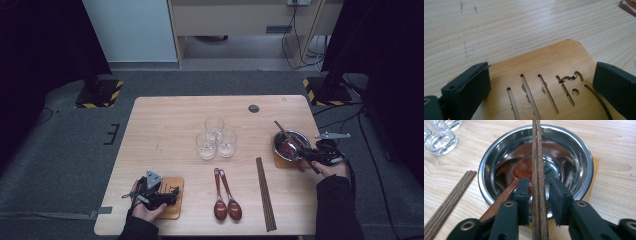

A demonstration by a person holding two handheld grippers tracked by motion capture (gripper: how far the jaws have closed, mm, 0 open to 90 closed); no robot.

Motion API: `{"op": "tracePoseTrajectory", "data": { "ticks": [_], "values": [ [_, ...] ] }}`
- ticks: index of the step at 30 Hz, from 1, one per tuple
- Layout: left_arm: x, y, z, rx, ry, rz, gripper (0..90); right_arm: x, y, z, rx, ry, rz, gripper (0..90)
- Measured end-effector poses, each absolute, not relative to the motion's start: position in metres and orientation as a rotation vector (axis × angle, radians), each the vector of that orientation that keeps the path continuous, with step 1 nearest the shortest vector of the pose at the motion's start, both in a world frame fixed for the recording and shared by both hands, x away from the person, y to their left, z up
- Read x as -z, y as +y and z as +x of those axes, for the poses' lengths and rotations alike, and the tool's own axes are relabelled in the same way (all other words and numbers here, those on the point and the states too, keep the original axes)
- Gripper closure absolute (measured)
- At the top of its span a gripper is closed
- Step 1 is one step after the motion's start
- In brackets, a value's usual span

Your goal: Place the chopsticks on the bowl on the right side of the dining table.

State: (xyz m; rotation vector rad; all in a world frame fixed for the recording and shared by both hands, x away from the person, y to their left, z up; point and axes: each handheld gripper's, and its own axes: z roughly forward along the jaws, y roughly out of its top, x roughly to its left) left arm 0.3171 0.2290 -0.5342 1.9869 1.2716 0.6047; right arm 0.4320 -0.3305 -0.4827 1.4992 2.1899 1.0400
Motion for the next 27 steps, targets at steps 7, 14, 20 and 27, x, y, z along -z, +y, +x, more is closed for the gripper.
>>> {"op": "tracePoseTrajectory", "data": {
  "ticks": [7,14,20,27],
  "values": [
    [0.534,0.229,0.317,-0.605,1.271,1.987,0.5,0.474,-0.332,0.428,-1.093,2.146,1.491,64.6],
    [0.534,0.229,0.317,-0.605,1.272,1.987,0.5,0.463,-0.333,0.418,-1.130,2.125,1.498,72.8],
    [0.534,0.229,0.317,-0.604,1.272,1.987,0.5,0.462,-0.330,0.409,-1.121,2.123,1.512,79.4],
    [0.534,0.229,0.317,-0.604,1.271,1.987,0.5,0.462,-0.330,0.396,-1.100,2.117,1.523,80.7]
  ]
}}
